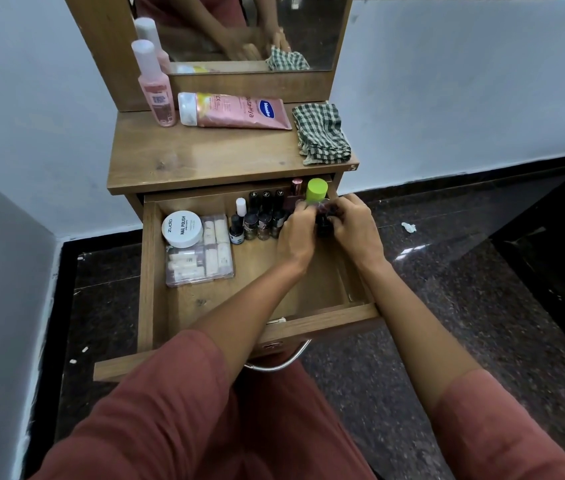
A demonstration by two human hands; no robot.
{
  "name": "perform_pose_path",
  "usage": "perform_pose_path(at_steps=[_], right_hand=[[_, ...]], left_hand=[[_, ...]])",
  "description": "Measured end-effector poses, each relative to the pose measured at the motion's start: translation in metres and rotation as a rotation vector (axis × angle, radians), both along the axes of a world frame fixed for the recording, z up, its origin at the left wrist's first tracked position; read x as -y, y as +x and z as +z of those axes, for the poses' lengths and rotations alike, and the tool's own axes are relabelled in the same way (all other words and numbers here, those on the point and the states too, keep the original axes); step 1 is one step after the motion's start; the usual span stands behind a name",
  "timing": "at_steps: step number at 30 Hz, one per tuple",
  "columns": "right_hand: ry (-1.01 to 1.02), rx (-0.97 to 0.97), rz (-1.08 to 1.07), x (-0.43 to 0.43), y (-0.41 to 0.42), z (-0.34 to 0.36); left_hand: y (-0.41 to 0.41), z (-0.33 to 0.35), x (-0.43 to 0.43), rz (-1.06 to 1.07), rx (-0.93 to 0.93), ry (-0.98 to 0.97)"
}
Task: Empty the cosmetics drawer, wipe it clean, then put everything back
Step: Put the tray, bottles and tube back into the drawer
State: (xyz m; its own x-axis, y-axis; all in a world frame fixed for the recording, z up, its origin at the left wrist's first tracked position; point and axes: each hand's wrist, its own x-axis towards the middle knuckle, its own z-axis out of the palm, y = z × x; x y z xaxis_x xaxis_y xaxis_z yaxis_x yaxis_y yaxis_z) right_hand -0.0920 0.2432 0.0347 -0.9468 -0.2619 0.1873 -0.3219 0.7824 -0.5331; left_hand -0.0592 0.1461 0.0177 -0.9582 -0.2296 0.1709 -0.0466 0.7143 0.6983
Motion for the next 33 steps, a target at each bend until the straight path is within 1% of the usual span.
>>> perform_pose_path(at_steps=[4,8,16,20,22,24,26,30,33], right_hand=[[-0.01,0.014,-0.004,-0.001,0.002,0.003],[-0.037,0.014,-0.009,-0.002,0.003,0.007],[-0.156,-0.072,0.02,0.023,0.002,0.036],[-0.187,-0.088,0.087,0.053,-0.006,0.052],[-0.185,-0.083,0.139,0.069,-0.012,0.058],[-0.157,-0.079,0.195,0.088,-0.02,0.063],[-0.127,-0.089,0.231,0.105,-0.031,0.067],[-0.119,-0.081,0.239,0.139,-0.059,0.077],[-0.047,-0.1,0.289,0.161,-0.077,0.084]], left_hand=[[0.001,0.003,0.001,0.016,-0.007,0.005],[0.006,0.009,0.003,0.002,-0.056,0.026],[0.011,0.037,0.03,0.009,-0.187,0.091],[0.009,0.053,0.066,0.114,-0.262,0.089],[0.004,0.058,0.09,0.169,-0.299,0.12],[0.001,0.063,0.118,0.237,-0.324,0.158],[-0.002,0.067,0.144,0.304,-0.338,0.148],[-0.016,0.071,0.189,0.448,-0.408,0.206],[-0.027,0.074,0.21,0.506,-0.401,0.251]])
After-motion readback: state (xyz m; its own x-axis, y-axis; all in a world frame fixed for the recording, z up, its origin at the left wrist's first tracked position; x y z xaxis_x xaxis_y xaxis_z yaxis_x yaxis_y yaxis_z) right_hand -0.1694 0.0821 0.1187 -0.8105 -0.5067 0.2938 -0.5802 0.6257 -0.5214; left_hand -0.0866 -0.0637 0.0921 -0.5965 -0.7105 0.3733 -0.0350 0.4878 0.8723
